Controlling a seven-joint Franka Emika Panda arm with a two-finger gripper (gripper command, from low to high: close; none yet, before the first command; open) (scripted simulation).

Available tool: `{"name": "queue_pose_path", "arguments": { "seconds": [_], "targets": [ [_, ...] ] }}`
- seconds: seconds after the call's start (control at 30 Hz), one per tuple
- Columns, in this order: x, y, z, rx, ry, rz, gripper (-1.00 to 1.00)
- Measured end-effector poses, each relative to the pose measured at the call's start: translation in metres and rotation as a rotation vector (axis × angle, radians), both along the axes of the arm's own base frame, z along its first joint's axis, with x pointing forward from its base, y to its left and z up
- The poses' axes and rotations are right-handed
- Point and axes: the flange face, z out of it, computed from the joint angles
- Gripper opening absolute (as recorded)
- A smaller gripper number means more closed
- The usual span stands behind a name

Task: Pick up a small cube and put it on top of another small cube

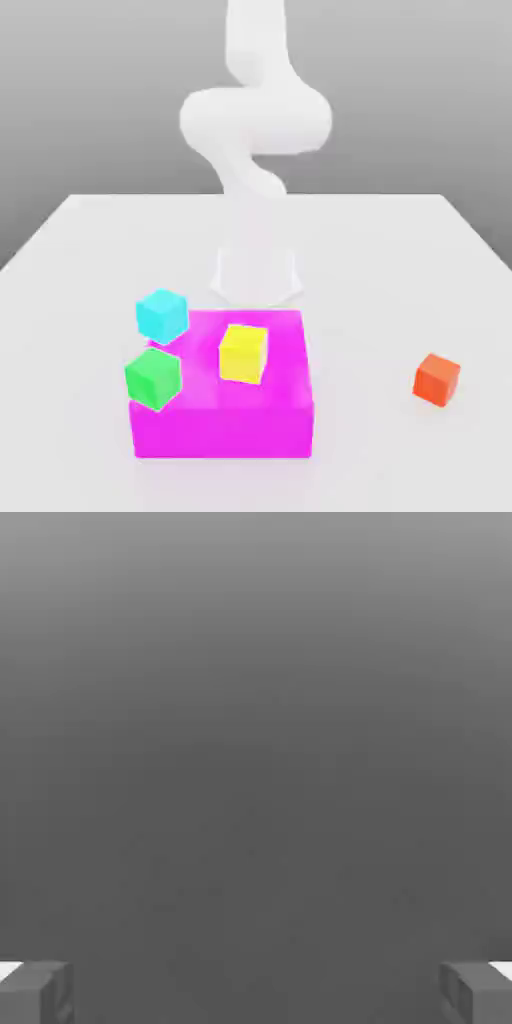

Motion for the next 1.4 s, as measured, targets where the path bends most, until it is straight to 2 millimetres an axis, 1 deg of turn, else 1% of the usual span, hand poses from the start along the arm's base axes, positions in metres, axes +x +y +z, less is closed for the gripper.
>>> {"name": "queue_pose_path", "arguments": {
  "seconds": [0.07, 0.17, 0.23, 0.33, 0.4, 0.47, 0.53, 0.57, 0.6, 0.7, 0.77, 0.9, 0.93, 1.1, 1.13, 1.17, 1.23, 1.37, 1.4],
  "targets": [
    [0.023, 0.029, -0.045, -0.032, 0.068, 0.065, 0.0],
    [0.043, 0.07, -0.111, -0.077, 0.163, 0.162, 0.0],
    [0.048, 0.097, -0.156, -0.107, 0.223, 0.229, 0.0],
    [0.044, 0.136, -0.224, -0.152, 0.313, 0.332, 0.0],
    [0.035, 0.16, -0.269, -0.181, 0.373, 0.403, 0.0],
    [0.02, 0.181, -0.312, -0.209, 0.432, 0.475, 0.0],
    [0.0, 0.2, -0.355, -0.237, 0.49, 0.547, 0.0],
    [-0.013, 0.209, -0.375, -0.251, 0.519, 0.586, 0.0],
    [-0.03, 0.222, -0.395, -0.269, 0.547, 0.639, 0.0],
    [-0.074, 0.237, -0.451, -0.307, 0.635, 0.749, 0.0],
    [-0.083, 0.238, -0.476, -0.31, 0.66, 0.768, 0.0],
    [-0.087, 0.239, -0.518, -0.31, 0.668, 0.774, 0.0],
    [-0.087, 0.238, -0.528, -0.311, 0.668, 0.775, -1.0],
    [-0.087, 0.238, -0.528, -0.311, 0.668, 0.774, -1.0],
    [-0.088, 0.237, -0.534, -0.313, 0.668, 0.775, -1.0],
    [-0.088, 0.238, -0.531, -0.312, 0.668, 0.775, -1.0],
    [-0.087, 0.239, -0.516, -0.31, 0.668, 0.774, -1.0],
    [-0.087, 0.237, -0.477, -0.313, 0.668, 0.772, -1.0],
    [-0.08, 0.226, -0.469, -0.308, 0.671, 0.732, -1.0]
  ]
}}
